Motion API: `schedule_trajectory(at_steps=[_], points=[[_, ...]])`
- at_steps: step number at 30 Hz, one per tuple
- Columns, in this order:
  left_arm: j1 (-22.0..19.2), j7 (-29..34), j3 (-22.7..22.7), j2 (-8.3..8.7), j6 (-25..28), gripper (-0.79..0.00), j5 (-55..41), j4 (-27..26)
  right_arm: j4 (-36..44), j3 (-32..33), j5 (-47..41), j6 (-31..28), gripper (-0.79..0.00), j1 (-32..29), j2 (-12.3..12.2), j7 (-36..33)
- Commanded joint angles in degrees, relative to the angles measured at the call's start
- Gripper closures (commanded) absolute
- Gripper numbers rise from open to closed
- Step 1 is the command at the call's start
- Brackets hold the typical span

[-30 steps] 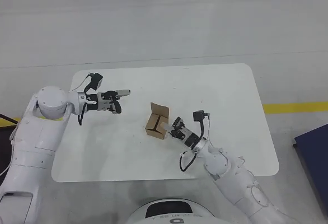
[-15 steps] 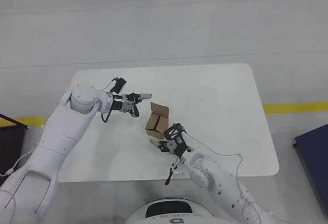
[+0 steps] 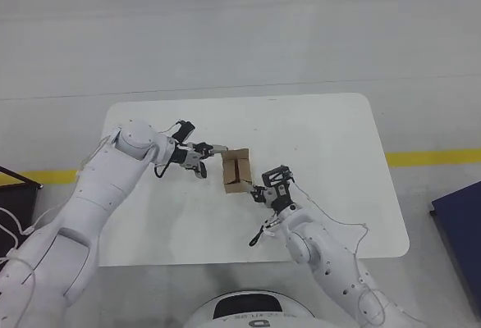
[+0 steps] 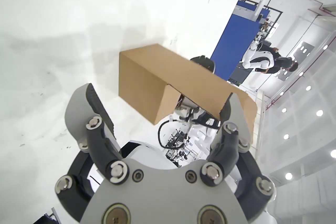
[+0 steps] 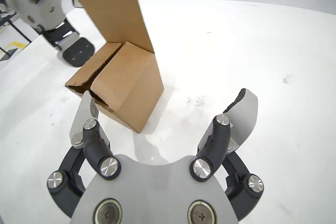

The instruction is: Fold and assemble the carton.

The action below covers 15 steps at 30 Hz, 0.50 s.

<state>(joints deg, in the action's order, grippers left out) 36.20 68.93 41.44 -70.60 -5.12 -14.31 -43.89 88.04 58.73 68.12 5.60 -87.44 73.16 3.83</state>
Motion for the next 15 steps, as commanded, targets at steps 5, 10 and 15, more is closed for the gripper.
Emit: schedule_trajectory(at_steps=[5,10,15], points=[[0.3,3.0,-0.1,0.17,3.0,-0.659,1.4,0.7,-0.9,1.5,-1.5,2.4,-0.785,0.3,0.3,2.7],[1.8,4.4,0.7,0.67,4.1,-0.662,1.1,-0.8,-3.2,1.3,-5.1,1.3,-0.785,2.0,1.0,3.1],[3.2,3.1,1.9,1.33,4.2,-0.683,1.8,-3.1,-3.0,4.0,-20.0,-5.3,-0.785,1.5,1.7,7.8]])
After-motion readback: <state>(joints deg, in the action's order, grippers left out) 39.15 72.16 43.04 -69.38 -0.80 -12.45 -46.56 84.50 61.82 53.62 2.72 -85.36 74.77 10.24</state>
